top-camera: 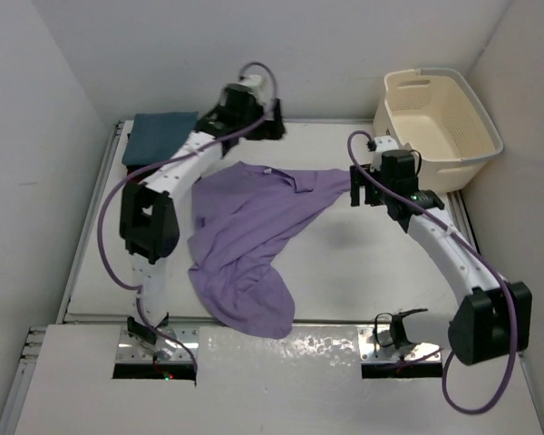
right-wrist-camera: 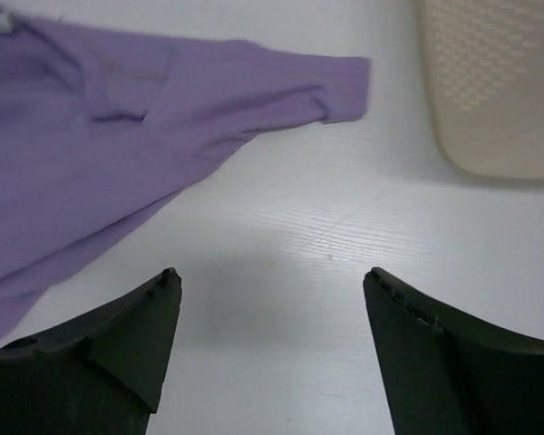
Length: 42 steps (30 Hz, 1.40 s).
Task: Fold and stack the t-shirts
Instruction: Flatten out the tshirt
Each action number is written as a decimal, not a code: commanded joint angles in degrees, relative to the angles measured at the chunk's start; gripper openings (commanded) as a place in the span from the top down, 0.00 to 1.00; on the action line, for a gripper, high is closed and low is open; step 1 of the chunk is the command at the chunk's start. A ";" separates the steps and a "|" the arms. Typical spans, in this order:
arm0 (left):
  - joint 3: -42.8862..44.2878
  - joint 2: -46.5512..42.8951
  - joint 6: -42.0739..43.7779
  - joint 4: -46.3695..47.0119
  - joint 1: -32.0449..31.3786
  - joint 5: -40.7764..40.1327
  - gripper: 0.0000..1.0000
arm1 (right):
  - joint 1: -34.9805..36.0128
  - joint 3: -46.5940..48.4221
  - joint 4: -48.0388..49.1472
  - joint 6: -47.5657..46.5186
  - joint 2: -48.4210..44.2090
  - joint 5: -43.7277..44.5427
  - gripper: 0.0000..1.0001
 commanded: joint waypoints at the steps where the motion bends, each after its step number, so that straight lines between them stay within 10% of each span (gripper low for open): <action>1: -3.62 -3.22 8.33 -4.23 7.42 -4.81 0.00 | -0.04 5.39 2.33 -8.73 6.89 -14.36 0.19; 5: -1.79 1.25 15.65 -7.20 10.51 -3.85 0.00 | -0.12 13.92 0.93 -7.54 17.52 -13.59 0.01; 24: 3.40 14.70 17.07 -9.33 13.85 -5.60 0.21 | 6.02 48.64 0.22 -2.08 59.38 2.30 0.09; 31: 4.20 17.78 14.87 -8.89 13.77 -5.25 0.34 | 6.38 50.86 -3.91 2.58 63.97 9.71 0.27; 35: 4.37 19.36 15.30 -9.85 13.77 -5.16 0.57 | 6.38 49.62 -5.31 3.45 64.40 8.74 0.55; 38: 3.85 19.37 15.13 -9.33 13.59 -3.06 0.99 | 6.38 47.08 -4.62 4.51 62.66 8.47 0.72; 40: 2.80 17.53 14.78 -7.15 13.50 -2.26 1.00 | 6.29 44.53 -1.90 4.07 60.81 8.91 0.98; 42: 1.48 14.81 13.12 -2.68 13.50 -2.43 1.00 | 6.29 43.21 1.26 2.32 57.56 9.09 1.00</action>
